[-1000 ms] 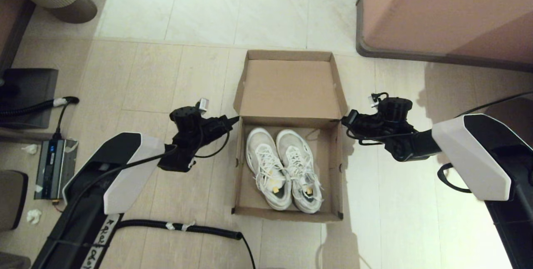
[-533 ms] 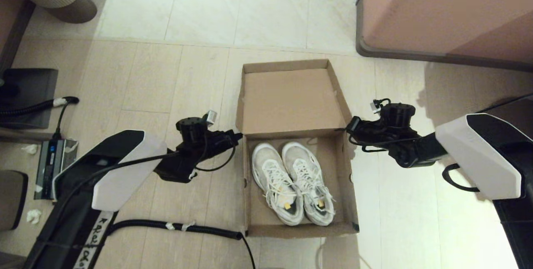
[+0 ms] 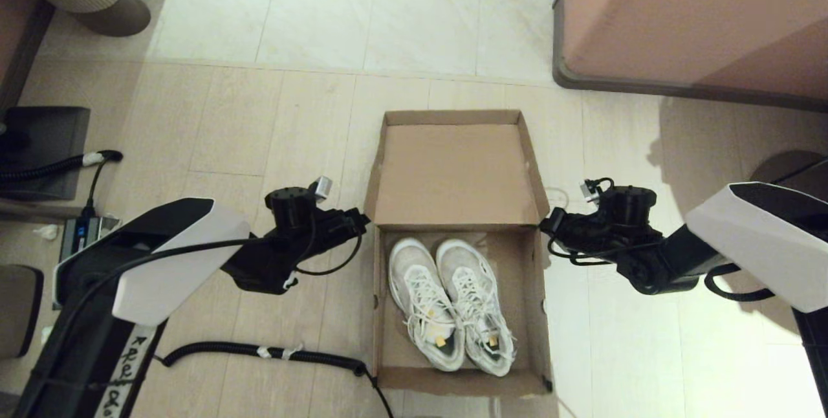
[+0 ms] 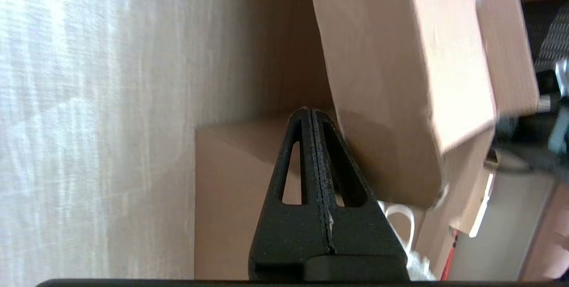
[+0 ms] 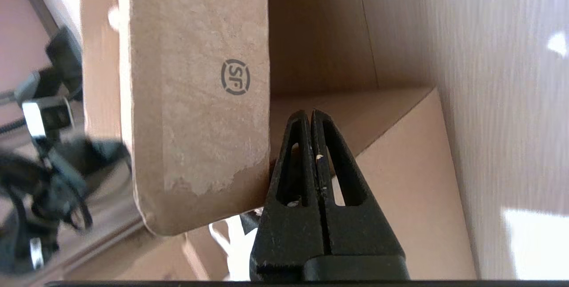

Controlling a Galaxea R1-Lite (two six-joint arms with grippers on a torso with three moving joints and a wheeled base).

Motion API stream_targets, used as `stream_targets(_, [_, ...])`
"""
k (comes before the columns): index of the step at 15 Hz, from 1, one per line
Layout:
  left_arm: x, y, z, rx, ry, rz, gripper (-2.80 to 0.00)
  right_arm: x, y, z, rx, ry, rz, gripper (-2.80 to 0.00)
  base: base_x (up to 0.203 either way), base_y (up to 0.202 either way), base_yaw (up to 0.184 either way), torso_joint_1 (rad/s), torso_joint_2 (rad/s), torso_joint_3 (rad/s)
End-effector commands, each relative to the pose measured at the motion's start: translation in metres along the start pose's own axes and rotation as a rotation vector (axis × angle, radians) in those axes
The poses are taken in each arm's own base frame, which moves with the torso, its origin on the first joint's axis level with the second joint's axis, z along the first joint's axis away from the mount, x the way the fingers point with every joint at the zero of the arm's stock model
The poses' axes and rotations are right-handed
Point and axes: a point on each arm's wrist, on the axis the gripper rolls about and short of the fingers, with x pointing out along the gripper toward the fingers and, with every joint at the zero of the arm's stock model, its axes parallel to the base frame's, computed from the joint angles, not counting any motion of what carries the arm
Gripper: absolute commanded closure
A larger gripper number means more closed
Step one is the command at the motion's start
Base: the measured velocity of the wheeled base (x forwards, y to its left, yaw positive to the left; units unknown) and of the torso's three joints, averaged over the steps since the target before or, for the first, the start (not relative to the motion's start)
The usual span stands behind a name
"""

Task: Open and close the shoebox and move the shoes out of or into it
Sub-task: Close the shoe box

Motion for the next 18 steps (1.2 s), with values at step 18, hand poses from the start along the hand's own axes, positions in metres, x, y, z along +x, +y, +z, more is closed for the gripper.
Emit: stream_targets(18, [0.029, 0.024, 0.030, 0.043, -0.093, -0.017, 0.00, 0.017, -0.040, 0.034, -0.036, -0.083, -0.023, 0.00, 0.000, 0.000, 0.000, 0.000, 0.00, 0.000])
